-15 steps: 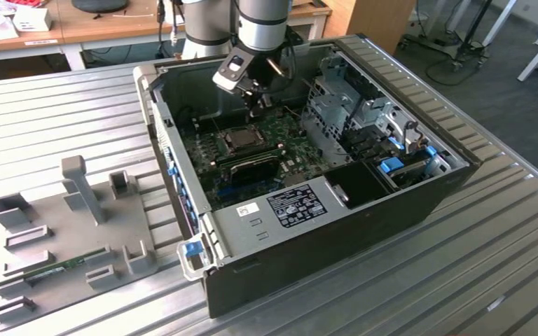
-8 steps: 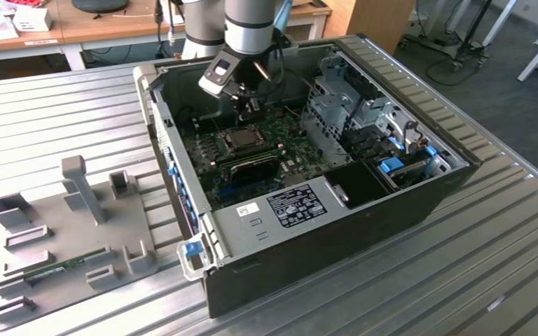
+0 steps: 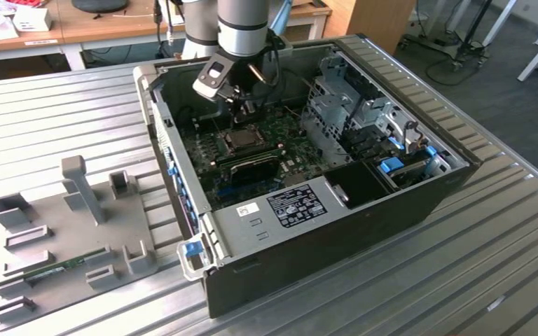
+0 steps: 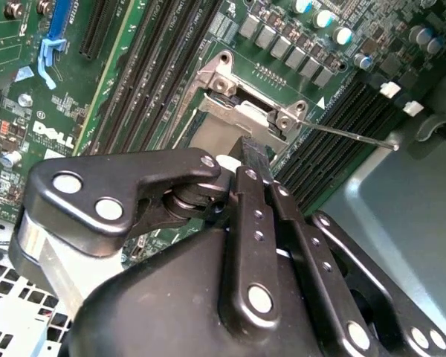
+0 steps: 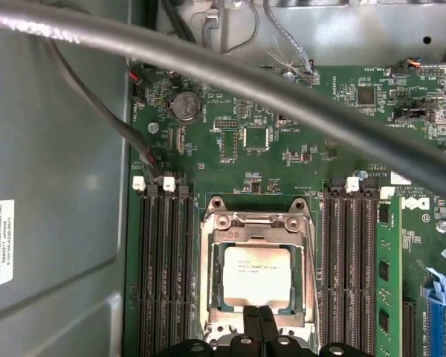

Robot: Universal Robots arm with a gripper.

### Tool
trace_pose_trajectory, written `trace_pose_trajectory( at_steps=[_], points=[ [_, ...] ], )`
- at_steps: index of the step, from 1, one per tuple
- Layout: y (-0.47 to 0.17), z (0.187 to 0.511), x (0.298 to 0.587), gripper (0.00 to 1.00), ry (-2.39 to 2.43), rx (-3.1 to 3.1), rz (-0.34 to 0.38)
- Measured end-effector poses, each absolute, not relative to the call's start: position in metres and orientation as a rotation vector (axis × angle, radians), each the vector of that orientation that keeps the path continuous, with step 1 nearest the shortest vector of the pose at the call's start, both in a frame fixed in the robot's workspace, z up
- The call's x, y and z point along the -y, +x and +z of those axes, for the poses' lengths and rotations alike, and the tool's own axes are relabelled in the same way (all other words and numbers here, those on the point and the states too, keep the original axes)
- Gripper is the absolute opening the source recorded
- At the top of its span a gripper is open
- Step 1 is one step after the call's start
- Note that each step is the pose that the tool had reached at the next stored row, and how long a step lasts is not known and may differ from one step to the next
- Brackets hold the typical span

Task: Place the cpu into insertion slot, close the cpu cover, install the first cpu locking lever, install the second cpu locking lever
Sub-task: 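Close the cpu cover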

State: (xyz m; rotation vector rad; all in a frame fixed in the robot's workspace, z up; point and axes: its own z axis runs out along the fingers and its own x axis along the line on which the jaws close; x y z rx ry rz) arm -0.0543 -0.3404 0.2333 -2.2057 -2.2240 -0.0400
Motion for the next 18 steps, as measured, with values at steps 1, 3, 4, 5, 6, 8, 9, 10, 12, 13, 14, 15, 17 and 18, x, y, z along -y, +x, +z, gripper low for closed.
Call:
trace_pose_trajectory(
  at_steps=[1, 3, 4, 5, 6, 8, 9, 10, 12, 13, 14, 15, 17, 18],
  points=[
    [-0.0543, 0.2333, 0.3404, 0.11, -2.206, 2.224, -0.040],
    [-0.0544, 0.2333, 0.3404, 0.11, -2.206, 2.224, -0.040],
    [-0.0544, 0.2333, 0.3404, 0.11, -2.205, 2.224, -0.040],
    [-0.0544, 0.2333, 0.3404, 0.11, -2.199, 2.231, -0.040],
    [-0.0544, 0.2333, 0.3404, 0.11, -2.182, 2.247, -0.040],
    [-0.0544, 0.2331, 0.3404, 0.11, -2.141, 2.285, -0.040],
    [-0.0544, 0.2330, 0.3404, 0.11, -2.120, 2.304, -0.039],
    [-0.0544, 0.2329, 0.3404, 0.11, -2.098, 2.325, -0.039],
    [-0.0544, 0.2327, 0.3404, 0.11, -2.055, 2.362, -0.039],
    [-0.0544, 0.2326, 0.3404, 0.11, -2.034, 2.380, -0.039],
    [-0.0544, 0.2325, 0.3404, 0.11, -2.012, 2.398, -0.039],
    [-0.0544, 0.2324, 0.3404, 0.11, -1.990, 2.416, -0.038],
    [-0.0544, 0.2322, 0.3404, 0.11, -1.945, 2.451, -0.038],
    [-0.0544, 0.2321, 0.3404, 0.11, -1.923, 2.469, -0.038]
  ],
)
